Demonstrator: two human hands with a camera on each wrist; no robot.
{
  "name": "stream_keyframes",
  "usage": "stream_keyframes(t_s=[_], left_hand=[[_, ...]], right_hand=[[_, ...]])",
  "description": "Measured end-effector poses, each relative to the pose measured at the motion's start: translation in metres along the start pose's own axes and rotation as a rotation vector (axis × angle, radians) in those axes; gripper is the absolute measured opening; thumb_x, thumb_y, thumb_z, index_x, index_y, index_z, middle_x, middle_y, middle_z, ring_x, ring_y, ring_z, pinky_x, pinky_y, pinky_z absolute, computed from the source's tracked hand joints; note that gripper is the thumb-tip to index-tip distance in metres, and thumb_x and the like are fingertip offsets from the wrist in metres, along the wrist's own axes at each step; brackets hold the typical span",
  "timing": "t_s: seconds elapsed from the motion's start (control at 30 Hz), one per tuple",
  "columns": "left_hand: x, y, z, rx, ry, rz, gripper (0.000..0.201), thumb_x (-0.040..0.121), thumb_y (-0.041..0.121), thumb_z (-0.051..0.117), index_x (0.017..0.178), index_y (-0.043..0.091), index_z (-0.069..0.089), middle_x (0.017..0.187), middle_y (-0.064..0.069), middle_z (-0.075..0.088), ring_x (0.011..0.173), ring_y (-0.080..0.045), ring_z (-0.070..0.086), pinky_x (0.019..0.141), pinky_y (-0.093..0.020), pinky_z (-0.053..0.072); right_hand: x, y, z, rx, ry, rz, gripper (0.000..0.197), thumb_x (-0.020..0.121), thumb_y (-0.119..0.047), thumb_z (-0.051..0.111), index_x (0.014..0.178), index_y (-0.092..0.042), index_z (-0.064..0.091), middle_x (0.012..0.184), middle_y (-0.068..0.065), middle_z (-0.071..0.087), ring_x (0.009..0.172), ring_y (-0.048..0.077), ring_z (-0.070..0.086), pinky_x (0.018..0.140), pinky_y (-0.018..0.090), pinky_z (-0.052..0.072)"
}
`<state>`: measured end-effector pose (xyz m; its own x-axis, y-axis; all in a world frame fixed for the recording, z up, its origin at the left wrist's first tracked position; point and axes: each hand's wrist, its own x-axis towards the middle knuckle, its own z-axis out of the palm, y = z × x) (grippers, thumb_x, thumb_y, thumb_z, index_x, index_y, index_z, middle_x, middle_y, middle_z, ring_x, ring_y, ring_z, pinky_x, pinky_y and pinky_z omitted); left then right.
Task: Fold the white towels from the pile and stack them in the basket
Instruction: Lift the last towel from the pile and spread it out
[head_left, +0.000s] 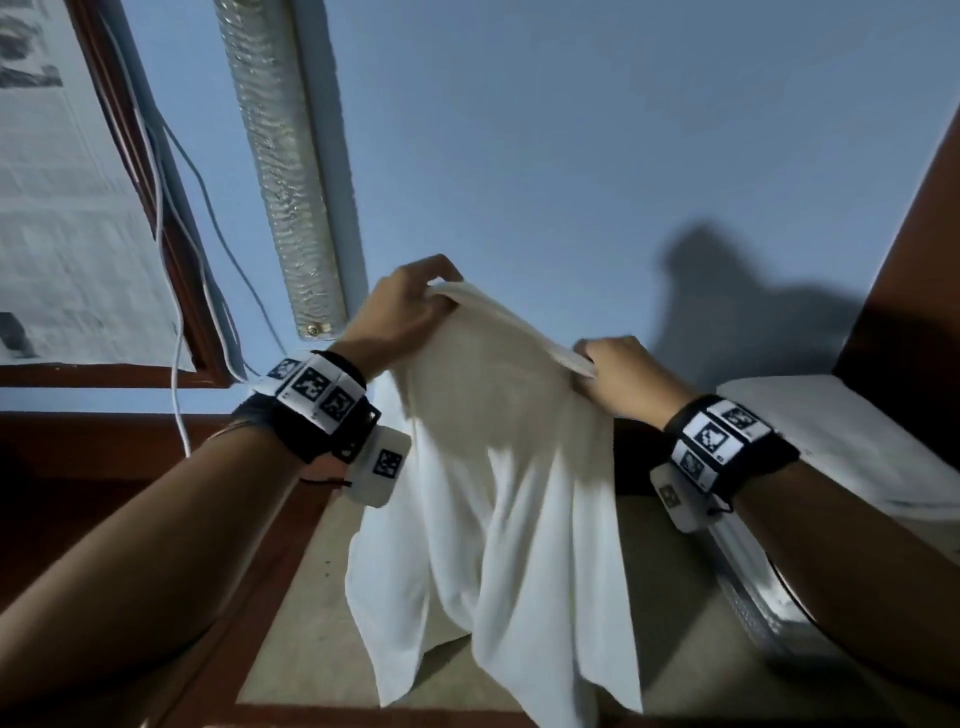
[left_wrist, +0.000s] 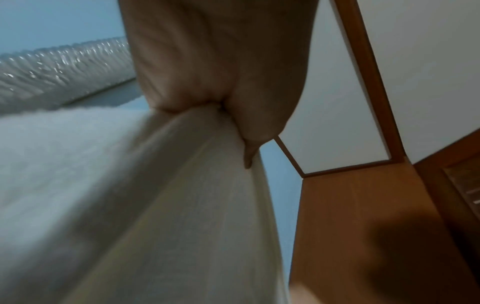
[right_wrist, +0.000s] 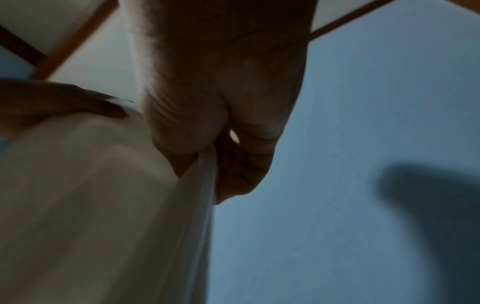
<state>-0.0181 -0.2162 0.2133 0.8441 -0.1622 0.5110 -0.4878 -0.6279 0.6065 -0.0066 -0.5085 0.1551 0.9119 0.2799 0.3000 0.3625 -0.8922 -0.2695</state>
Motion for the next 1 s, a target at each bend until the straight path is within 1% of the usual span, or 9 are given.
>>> stream_keyframes(t_s=[0.1,0.2,0.3,0.43,0.6,0.7,0.83,0.9,1.0], left_hand=[[0.004,-0.021,-0.034,0.059,0.127,-0.083,0.015,0.085,0.029,0.057,0.097,0.031,0.067,0.093,-0.007,0.07,0.092,-0.033,0.067,0.073,-0.036,0.051],[0.002,-0.053,-0.065,0.192,0.2,-0.224,0.014,0.093,0.02,0.058,0.099,0.025,0.069,0.092,-0.011,0.068,0.082,-0.031,0.067,0.055,-0.028,0.047],[-0.004,-0.076,-0.079,0.262,0.179,-0.296,0.017,0.094,0.019,0.055,0.099,0.023,0.07,0.086,-0.014,0.067,0.06,-0.029,0.061,0.039,-0.026,0.045],[-0.008,-0.1,-0.086,0.322,0.16,-0.336,0.014,0.094,0.021,0.057,0.096,0.023,0.071,0.084,-0.017,0.067,0.052,-0.03,0.059,0.032,-0.026,0.042],[-0.011,-0.117,-0.094,0.378,0.15,-0.36,0.016,0.096,0.024,0.056,0.094,0.022,0.072,0.082,-0.015,0.067,0.053,-0.031,0.062,0.042,-0.027,0.047],[-0.015,-0.128,-0.102,0.402,0.165,-0.391,0.023,0.092,0.035,0.053,0.093,0.021,0.071,0.088,-0.018,0.07,0.069,-0.037,0.066,0.061,-0.034,0.052],[-0.025,-0.144,-0.108,0.4,0.245,-0.505,0.032,0.091,0.029,0.053,0.102,0.008,0.074,0.103,-0.028,0.07,0.102,-0.049,0.065,0.09,-0.049,0.051],[-0.028,-0.146,-0.105,0.361,0.322,-0.58,0.032,0.097,0.023,0.051,0.108,0.002,0.073,0.112,-0.033,0.068,0.108,-0.051,0.062,0.094,-0.051,0.053],[-0.023,-0.125,-0.087,0.292,0.293,-0.573,0.043,0.099,0.035,0.049,0.113,0.001,0.069,0.116,-0.034,0.066,0.108,-0.051,0.063,0.092,-0.054,0.056]], right_hand=[[-0.016,0.043,0.009,-0.069,-0.1,0.124,0.024,0.091,-0.034,0.054,0.071,-0.021,0.054,0.092,0.017,0.071,0.094,0.035,0.067,0.068,0.035,0.038],[-0.025,0.079,0.008,-0.088,-0.124,0.173,0.048,0.081,-0.043,0.033,0.089,-0.007,0.064,0.104,0.026,0.07,0.1,0.041,0.066,0.081,0.041,0.045],[-0.025,0.096,-0.003,-0.146,-0.12,0.14,0.053,0.084,-0.045,0.029,0.091,-0.006,0.063,0.101,0.025,0.069,0.095,0.04,0.065,0.08,0.042,0.046],[-0.016,0.108,-0.022,-0.209,-0.023,0.172,0.035,0.075,-0.041,0.038,0.078,-0.01,0.055,0.089,0.022,0.067,0.086,0.04,0.064,0.076,0.043,0.049],[-0.014,0.107,-0.04,-0.255,0.029,0.196,0.03,0.079,-0.031,0.043,0.086,-0.009,0.063,0.097,0.026,0.069,0.093,0.045,0.064,0.076,0.04,0.044],[-0.012,0.112,-0.05,-0.184,0.011,0.212,0.031,0.074,-0.032,0.04,0.081,-0.012,0.061,0.088,0.019,0.069,0.087,0.04,0.065,0.073,0.038,0.043],[-0.014,0.129,-0.06,0.067,0.097,0.244,0.019,0.101,-0.02,0.058,0.109,-0.01,0.073,0.107,0.011,0.074,0.1,0.031,0.068,0.08,0.033,0.046],[-0.013,0.128,-0.06,0.288,0.154,0.268,0.017,0.104,-0.015,0.059,0.116,-0.011,0.071,0.101,0.007,0.072,0.09,0.026,0.067,0.076,0.032,0.052],[-0.002,0.109,-0.055,0.469,0.324,0.231,0.014,0.104,-0.028,0.058,0.1,-0.022,0.07,0.092,0.002,0.07,0.087,0.02,0.063,0.08,0.034,0.048]])
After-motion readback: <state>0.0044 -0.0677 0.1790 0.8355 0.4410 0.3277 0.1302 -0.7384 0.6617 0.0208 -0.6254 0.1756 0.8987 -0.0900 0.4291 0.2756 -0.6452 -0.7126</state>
